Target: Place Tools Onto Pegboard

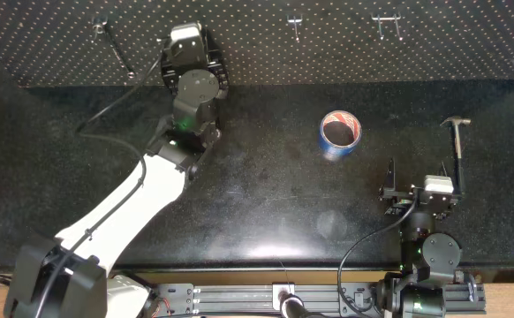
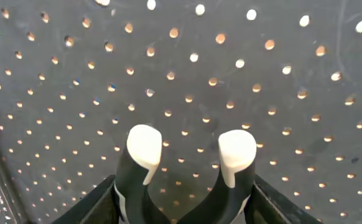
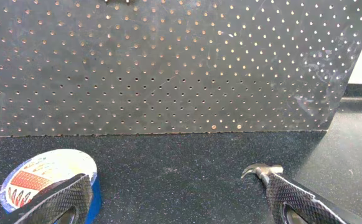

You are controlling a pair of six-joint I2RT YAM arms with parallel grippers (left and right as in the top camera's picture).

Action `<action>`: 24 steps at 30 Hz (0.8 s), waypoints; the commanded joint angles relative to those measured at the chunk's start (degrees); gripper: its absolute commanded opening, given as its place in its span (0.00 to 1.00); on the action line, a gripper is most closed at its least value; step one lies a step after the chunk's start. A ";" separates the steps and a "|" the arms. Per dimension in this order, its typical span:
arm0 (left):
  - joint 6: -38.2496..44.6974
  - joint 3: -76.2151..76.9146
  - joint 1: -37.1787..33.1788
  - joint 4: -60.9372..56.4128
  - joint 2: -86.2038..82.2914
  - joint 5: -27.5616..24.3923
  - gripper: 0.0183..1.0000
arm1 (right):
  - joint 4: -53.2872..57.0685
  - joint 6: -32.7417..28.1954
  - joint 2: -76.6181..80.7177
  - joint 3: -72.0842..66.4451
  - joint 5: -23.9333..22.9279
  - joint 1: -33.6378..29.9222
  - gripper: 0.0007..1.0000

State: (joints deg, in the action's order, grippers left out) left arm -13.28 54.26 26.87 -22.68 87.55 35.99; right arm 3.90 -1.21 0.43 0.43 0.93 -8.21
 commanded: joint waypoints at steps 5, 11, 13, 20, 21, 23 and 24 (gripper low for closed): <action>-1.44 -0.37 -0.26 -0.98 2.12 0.44 0.01 | 0.28 -0.59 -0.37 -0.20 -0.48 -0.28 0.92; -1.44 -0.37 -0.79 -3.74 3.21 0.44 0.01 | 0.28 -0.59 -0.37 -0.20 -0.48 -0.28 0.92; -1.44 -0.37 -0.79 -4.17 3.69 0.44 0.01 | 0.28 -0.59 -0.37 -0.20 -0.48 -0.28 0.92; -1.44 -0.37 -0.96 -4.13 5.20 0.42 0.01 | 0.28 -0.59 -0.37 -0.20 -0.48 -0.28 0.92; -1.44 -0.37 -1.01 -4.15 5.40 0.26 0.01 | 0.28 -0.59 -0.37 -0.20 -0.48 -0.28 0.92; -1.44 -0.39 -1.18 -4.09 5.75 0.26 0.01 | 0.28 -0.59 -0.37 -0.20 -0.48 -0.28 0.92; -1.46 -0.39 -1.36 -4.11 5.97 0.15 0.01 | 0.28 -0.59 -0.37 -0.20 -0.48 -0.28 0.92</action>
State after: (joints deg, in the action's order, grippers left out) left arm -14.22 53.87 26.28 -25.98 92.38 35.97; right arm 3.90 -1.21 0.43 0.43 0.93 -8.21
